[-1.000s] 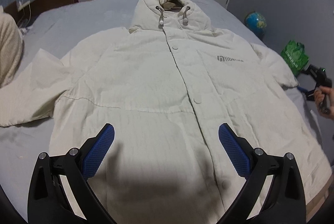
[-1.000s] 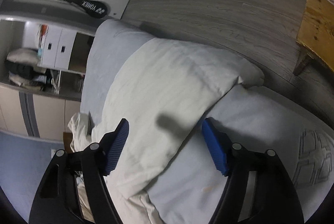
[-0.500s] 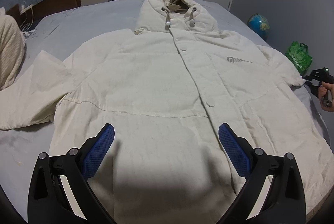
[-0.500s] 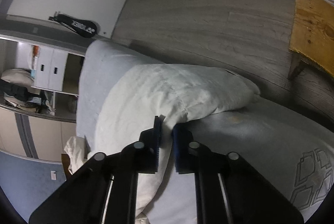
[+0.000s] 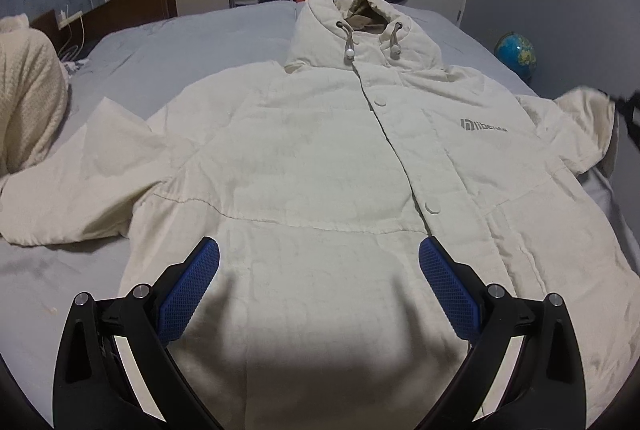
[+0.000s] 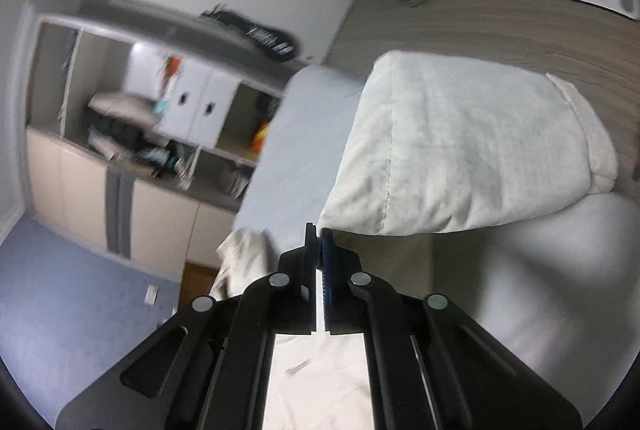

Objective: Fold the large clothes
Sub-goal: 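Fold the held sleeve across the coat body with the right gripper, then release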

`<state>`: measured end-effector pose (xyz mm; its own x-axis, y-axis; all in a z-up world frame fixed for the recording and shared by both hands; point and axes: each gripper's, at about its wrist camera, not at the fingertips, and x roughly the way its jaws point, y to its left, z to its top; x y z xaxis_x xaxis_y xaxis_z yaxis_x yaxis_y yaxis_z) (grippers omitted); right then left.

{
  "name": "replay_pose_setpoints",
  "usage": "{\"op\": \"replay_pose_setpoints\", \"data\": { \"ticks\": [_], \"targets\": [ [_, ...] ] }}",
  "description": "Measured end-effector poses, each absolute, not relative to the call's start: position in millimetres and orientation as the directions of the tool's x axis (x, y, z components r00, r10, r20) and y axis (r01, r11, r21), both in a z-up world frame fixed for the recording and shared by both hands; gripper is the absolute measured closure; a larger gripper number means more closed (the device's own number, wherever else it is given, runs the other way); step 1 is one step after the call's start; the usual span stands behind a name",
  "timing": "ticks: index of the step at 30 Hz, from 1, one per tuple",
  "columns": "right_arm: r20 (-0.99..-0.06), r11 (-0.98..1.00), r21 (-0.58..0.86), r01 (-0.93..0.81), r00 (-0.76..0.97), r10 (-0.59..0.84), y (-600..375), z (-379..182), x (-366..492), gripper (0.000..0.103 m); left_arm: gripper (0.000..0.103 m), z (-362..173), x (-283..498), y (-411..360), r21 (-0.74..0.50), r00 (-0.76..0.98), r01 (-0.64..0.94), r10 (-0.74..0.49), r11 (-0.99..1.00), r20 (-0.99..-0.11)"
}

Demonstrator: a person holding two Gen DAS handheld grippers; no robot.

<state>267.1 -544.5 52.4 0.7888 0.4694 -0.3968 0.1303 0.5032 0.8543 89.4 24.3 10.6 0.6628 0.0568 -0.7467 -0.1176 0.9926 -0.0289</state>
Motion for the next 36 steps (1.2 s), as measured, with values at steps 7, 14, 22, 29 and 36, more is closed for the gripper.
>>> {"op": "replay_pose_setpoints", "data": {
  "ticks": [7, 14, 22, 29, 36],
  "targets": [
    [-0.363, 0.551, 0.833, -0.041, 0.711, 0.602, -450.5, 87.5, 254.7, 0.103, 0.007, 14.3, 89.8, 31.4, -0.039, 0.671, -0.142, 0.067, 0.989, -0.739],
    [-0.405, 0.602, 0.782, -0.162, 0.603, 0.688, -355.4, 96.7, 234.2, 0.103, 0.007, 20.7, 88.7, 49.1, -0.099, 0.680, -0.201, 0.066, 0.975, -0.731],
    [-0.587, 0.727, 0.656, -0.204, 0.468, 0.661, -274.2, 53.5, 223.6, 0.103, 0.007, 20.1, 89.2, 58.1, -0.114, 0.671, -0.239, 0.080, 0.964, -0.737],
    [-0.710, 0.806, 0.554, -0.211, 0.386, 0.589, -245.1, 15.8, 221.4, 0.101, 0.007, 17.9, 89.5, 56.8, -0.099, 0.665, -0.237, 0.087, 0.967, -0.742],
    [-0.718, 0.822, 0.534, -0.197, 0.409, 0.564, -268.6, 11.6, 204.6, 0.046, 0.007, 19.3, 86.2, 46.1, -0.089, 0.683, -0.166, 0.049, 0.982, -0.729]
  ]
}}
